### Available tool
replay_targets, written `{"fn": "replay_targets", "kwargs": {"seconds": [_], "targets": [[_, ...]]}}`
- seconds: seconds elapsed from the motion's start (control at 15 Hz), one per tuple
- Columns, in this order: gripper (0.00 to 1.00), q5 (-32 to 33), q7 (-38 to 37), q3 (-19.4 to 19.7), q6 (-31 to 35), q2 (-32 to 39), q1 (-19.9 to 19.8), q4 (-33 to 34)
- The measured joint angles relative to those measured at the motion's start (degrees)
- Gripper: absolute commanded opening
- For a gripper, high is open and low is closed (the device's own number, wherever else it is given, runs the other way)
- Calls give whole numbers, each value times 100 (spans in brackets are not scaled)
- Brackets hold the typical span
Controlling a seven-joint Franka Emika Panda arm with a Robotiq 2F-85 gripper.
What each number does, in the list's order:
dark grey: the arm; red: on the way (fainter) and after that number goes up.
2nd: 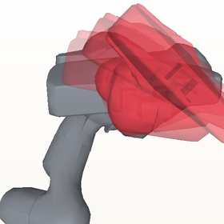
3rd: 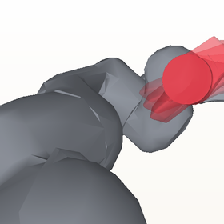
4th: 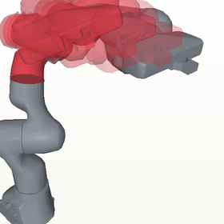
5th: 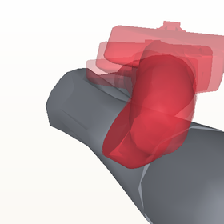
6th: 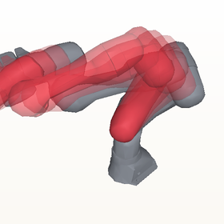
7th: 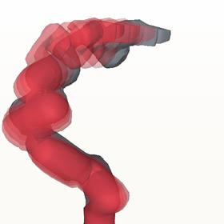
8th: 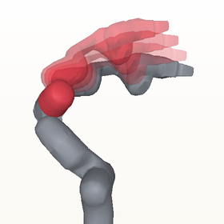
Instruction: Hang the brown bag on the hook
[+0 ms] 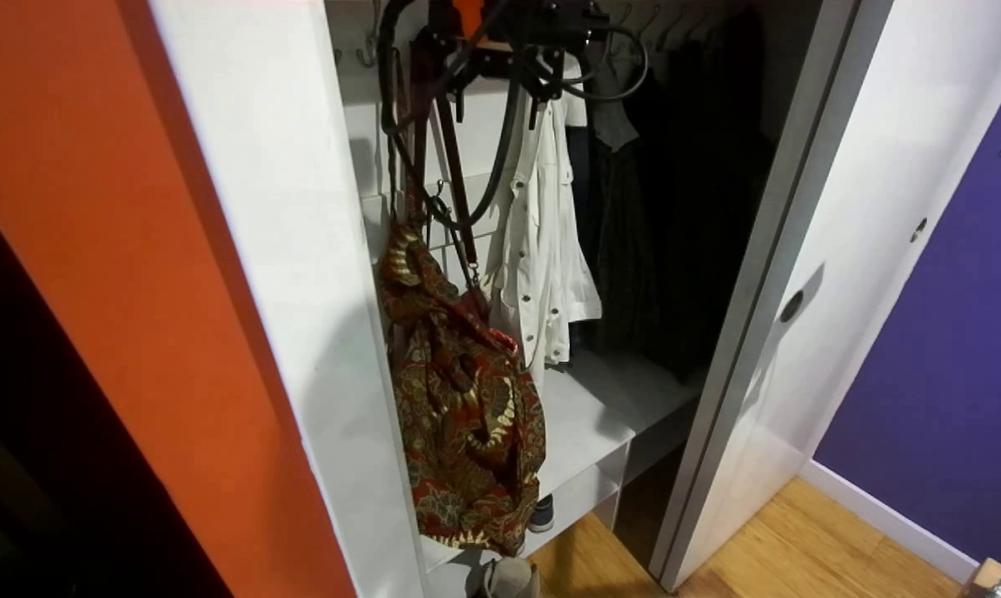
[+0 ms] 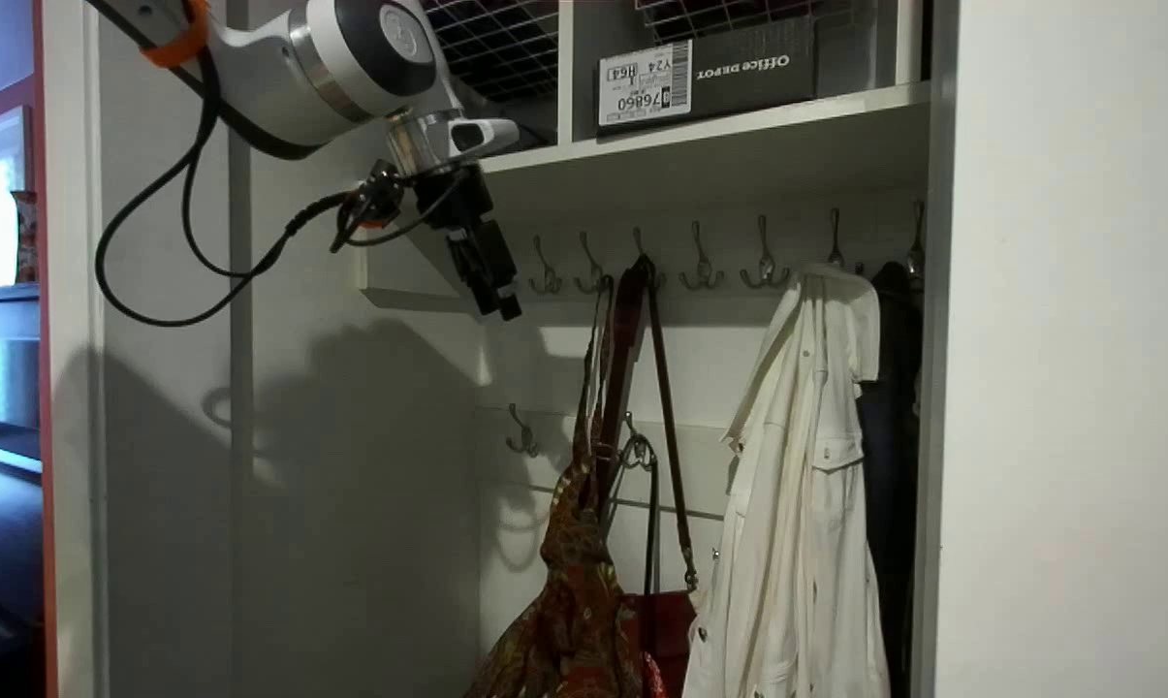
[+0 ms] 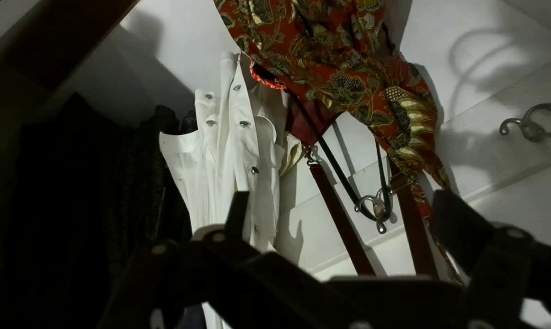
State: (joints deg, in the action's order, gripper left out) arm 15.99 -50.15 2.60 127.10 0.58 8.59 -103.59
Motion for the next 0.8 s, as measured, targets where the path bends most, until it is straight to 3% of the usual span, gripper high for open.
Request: {"fn": "replay_targets", "kwargs": {"seconds": [0.8], "targets": [[100,179,908,-581,-140,-701,-158,-56]]}}
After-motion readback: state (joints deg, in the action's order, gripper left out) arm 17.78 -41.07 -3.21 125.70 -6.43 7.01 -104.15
